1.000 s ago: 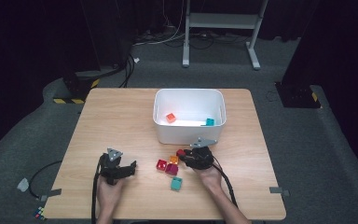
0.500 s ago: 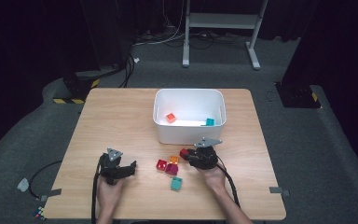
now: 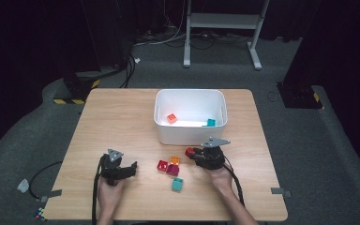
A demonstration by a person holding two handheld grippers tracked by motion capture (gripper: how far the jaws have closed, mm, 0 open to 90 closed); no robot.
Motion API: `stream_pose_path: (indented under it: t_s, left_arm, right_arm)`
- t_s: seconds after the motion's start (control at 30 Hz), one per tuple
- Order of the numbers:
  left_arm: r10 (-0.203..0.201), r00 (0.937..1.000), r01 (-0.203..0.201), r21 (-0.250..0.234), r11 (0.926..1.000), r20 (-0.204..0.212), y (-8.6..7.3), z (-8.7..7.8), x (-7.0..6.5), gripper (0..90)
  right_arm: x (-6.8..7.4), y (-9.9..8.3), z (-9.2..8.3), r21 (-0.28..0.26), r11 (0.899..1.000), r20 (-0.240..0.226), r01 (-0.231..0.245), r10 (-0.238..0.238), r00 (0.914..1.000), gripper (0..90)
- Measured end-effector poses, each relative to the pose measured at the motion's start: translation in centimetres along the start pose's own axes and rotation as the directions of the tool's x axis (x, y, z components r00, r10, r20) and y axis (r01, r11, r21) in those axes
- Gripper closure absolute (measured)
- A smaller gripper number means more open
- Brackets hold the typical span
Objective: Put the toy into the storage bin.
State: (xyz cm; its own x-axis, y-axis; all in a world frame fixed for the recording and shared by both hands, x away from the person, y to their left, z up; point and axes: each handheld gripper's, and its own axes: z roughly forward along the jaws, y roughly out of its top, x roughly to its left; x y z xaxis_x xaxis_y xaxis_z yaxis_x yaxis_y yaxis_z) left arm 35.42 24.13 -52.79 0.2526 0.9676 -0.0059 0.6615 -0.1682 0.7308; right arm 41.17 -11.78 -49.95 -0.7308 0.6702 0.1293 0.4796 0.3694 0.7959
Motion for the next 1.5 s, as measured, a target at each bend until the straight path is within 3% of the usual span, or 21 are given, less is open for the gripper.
stream_pose_path:
  t_s: [0.73, 1.0, 1.5]
  left_arm:
    - [-0.001, 1.0, 0.001, -0.001, 1.0, 0.0, 0.0, 0.0, 0.0, 15.2]
    - [0.0, 1.0, 0.0, 0.0, 1.0, 0.0, 0.0, 0.0, 0.0, 15.2]
    - [0.0, 1.0, 0.0, 0.0, 1.0, 0.0, 0.0, 0.0, 0.0, 15.2]
  right_arm:
    - [-0.6, 0.7, -3.2, -0.048, 0.999, 0.026, 0.02, -0.019, 0.9995, 66.8]
    - [-0.7, 1.2, -3.5, -0.048, 0.998, 0.035, 0.031, -0.03, 0.999, 66.8]
    - [-0.7, 2.8, -5.9, -0.084, 0.995, 0.052, 0.057, -0.053, 0.9972, 66.8]
